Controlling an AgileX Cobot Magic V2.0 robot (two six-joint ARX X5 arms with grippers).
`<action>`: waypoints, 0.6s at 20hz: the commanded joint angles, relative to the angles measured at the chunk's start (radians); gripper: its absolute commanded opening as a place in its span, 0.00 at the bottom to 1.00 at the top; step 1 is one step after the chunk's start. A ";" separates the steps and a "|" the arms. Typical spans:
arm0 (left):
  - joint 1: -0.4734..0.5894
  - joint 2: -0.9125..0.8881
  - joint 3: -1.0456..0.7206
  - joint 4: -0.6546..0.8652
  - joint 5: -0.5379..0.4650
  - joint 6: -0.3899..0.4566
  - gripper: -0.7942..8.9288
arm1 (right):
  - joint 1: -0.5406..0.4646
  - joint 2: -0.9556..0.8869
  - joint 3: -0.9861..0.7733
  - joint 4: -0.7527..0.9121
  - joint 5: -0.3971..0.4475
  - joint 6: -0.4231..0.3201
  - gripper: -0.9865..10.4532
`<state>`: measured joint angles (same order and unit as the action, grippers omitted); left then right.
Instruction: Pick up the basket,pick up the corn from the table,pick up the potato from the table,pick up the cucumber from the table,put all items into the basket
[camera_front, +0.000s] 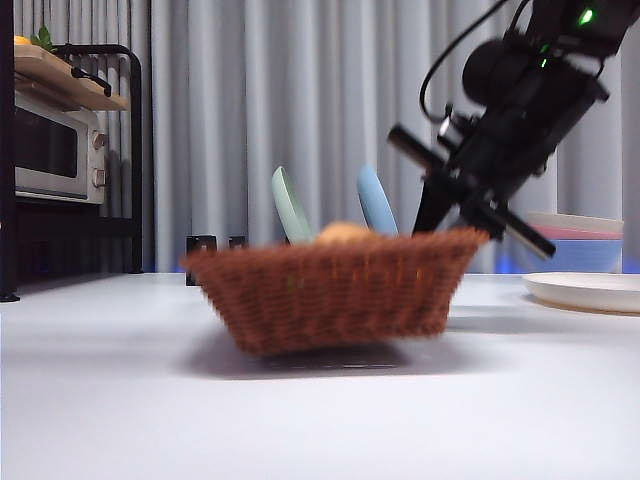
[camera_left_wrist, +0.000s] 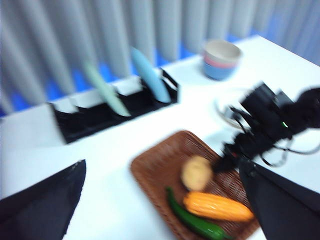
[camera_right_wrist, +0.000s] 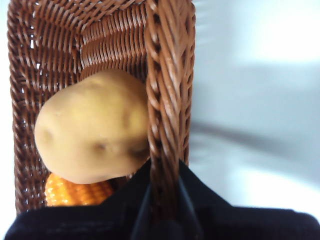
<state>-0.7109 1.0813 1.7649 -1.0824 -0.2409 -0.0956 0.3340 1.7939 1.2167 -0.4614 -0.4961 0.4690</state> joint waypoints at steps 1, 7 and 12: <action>-0.001 0.013 -0.011 -0.013 -0.082 0.021 0.67 | 0.003 0.016 0.000 0.019 0.010 0.027 0.07; -0.001 0.026 -0.011 -0.041 -0.132 0.043 0.66 | 0.002 0.018 0.000 0.013 0.009 0.006 0.29; -0.001 0.043 -0.011 -0.031 -0.132 0.048 0.66 | -0.024 -0.003 0.000 0.004 0.009 0.001 0.48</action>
<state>-0.7109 1.1248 1.7569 -1.1255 -0.3717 -0.0597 0.3172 1.7954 1.2167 -0.4568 -0.4870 0.4782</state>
